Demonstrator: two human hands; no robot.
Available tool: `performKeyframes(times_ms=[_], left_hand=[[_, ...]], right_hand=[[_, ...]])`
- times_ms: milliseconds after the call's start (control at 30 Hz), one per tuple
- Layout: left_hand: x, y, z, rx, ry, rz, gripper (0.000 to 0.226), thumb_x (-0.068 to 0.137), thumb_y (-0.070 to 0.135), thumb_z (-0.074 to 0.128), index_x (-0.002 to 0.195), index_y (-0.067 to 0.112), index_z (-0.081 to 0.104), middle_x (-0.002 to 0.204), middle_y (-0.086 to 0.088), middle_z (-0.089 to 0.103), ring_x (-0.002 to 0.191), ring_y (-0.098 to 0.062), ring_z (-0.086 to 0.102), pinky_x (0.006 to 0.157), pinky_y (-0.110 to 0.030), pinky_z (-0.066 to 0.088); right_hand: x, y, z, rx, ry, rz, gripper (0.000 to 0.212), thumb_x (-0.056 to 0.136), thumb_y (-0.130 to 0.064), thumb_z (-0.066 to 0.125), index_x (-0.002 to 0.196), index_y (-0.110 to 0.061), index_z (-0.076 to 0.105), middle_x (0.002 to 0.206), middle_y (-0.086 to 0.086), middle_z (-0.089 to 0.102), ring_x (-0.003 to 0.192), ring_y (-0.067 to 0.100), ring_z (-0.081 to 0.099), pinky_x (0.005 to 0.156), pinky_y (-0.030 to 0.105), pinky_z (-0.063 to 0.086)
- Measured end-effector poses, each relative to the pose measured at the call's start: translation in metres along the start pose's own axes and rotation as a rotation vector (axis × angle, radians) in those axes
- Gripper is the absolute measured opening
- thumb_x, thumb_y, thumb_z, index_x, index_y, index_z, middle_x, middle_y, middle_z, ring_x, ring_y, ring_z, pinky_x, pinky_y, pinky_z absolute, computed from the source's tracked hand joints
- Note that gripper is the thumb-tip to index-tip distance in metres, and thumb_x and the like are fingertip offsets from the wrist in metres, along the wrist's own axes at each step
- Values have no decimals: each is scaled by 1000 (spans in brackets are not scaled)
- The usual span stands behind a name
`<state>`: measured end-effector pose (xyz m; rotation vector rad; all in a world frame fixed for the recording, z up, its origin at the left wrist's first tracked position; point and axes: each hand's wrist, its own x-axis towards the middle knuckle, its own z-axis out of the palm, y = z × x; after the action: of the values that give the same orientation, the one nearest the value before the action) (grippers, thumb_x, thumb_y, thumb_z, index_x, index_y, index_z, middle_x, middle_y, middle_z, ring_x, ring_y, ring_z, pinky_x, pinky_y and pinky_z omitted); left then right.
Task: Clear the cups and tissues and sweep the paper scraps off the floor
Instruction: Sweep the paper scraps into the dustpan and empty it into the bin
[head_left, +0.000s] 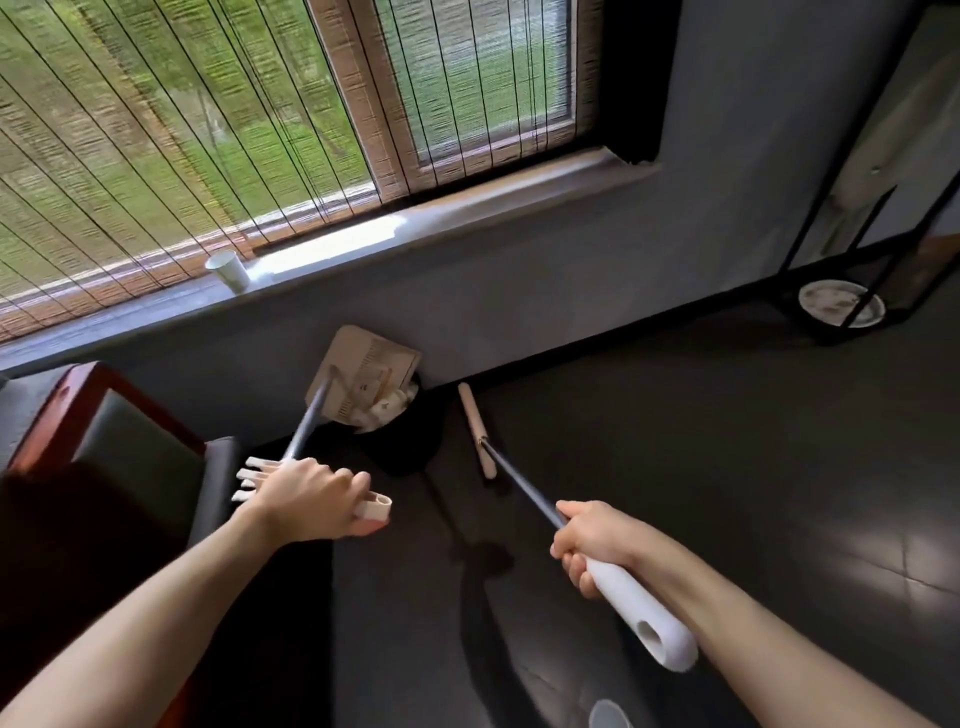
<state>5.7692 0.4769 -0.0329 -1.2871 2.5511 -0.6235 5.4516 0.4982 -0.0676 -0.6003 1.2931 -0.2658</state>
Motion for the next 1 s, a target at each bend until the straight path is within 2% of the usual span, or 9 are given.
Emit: performKeyframes(times_ms=[100,167,233,300,433,600,733,900,1000], left_hand=[[-12,-7,-20,48,8,45,52,77,53,33,54,17,61,43,-1,53,28,-22,52,33,-20,32],[-16,-11,-35,48,53,19,52,76,53,36,52,13,58,40,-1,50,26,-22,50,33,-20,33],[-18,-11,-45,33,69,4,51,74,53,38,51,11,55,38,-2,49,26,-22,50,32,-20,34],[-21,-4,-47,41,87,17,51,74,54,38,50,12,54,38,-1,48,26,-21,50,32,-20,34],[-29,32,-22,30,57,29,48,72,54,38,47,16,53,36,1,47,24,-18,47,34,-17,34],[-16,81,18,-63,-109,-11,47,63,59,69,52,15,56,40,0,54,32,-17,56,35,-16,33],[3,56,10,-73,-9,-59,51,68,57,39,44,14,52,34,-2,47,23,-20,48,29,-18,34],[3,13,-22,16,13,18,52,73,54,36,53,14,60,40,-2,51,26,-23,50,33,-19,30],[-2,11,-39,6,34,22,53,75,54,37,50,10,55,38,-3,48,25,-23,48,31,-21,33]], right_hand=[[-3,-2,5,32,20,-20,62,87,6,42,135,-32,34,39,-1,48,32,6,42,34,15,35],[-8,-3,9,54,16,-33,52,87,6,42,122,-32,37,39,-1,46,31,6,41,34,15,35],[-14,-2,14,75,10,-41,47,88,7,41,119,-29,40,39,0,44,31,5,40,33,14,34],[-21,4,19,83,9,-58,52,89,7,40,130,-25,40,44,1,45,32,5,39,33,15,33],[-33,35,20,60,2,-115,71,90,8,37,150,-24,19,59,4,42,34,5,38,34,16,32],[-29,50,11,42,-13,-130,75,90,8,39,152,-26,16,63,6,42,37,5,39,35,17,33],[-27,38,-2,47,-23,-138,73,91,7,40,152,-24,15,62,5,42,36,5,39,34,17,34],[-31,30,0,74,-37,-154,73,91,7,39,152,-24,13,62,6,42,37,5,40,35,17,35],[-30,20,6,101,-40,-170,73,91,9,38,152,-23,13,63,6,42,35,4,39,34,16,34]])
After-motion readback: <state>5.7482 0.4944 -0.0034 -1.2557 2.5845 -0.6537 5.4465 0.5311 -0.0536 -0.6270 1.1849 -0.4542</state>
